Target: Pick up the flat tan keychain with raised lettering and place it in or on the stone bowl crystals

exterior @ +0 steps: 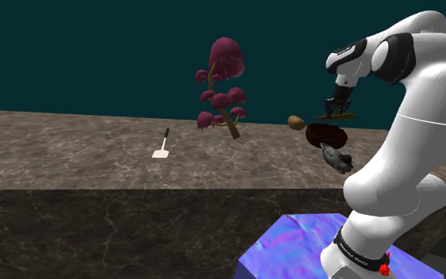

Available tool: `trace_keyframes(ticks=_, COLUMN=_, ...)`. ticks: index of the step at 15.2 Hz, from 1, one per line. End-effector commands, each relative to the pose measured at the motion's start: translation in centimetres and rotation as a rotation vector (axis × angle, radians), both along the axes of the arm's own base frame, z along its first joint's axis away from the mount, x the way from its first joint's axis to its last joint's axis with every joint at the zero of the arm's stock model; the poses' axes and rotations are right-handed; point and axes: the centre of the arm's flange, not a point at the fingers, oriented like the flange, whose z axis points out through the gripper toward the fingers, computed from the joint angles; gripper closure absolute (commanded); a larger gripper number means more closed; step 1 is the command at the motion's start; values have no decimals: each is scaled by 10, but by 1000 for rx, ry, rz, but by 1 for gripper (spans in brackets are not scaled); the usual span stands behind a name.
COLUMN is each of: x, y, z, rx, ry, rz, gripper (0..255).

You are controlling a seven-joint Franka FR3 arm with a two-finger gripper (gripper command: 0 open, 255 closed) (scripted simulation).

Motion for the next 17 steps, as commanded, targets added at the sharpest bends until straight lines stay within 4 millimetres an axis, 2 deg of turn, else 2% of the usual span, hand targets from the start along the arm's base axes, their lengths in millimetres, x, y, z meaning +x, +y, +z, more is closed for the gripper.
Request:
trace_keyframes(ticks=1, x=-1, y=0, z=-11, rx=0, ry=0, rz=0, gripper=255)
trace_keyframes(ticks=9, x=-1, y=0, z=-54, rx=0, ry=0, rz=0, gripper=255)
trace_keyframes(ticks=17, x=-1, y=0, z=-54, rx=0, ry=0, rz=0, gripper=255)
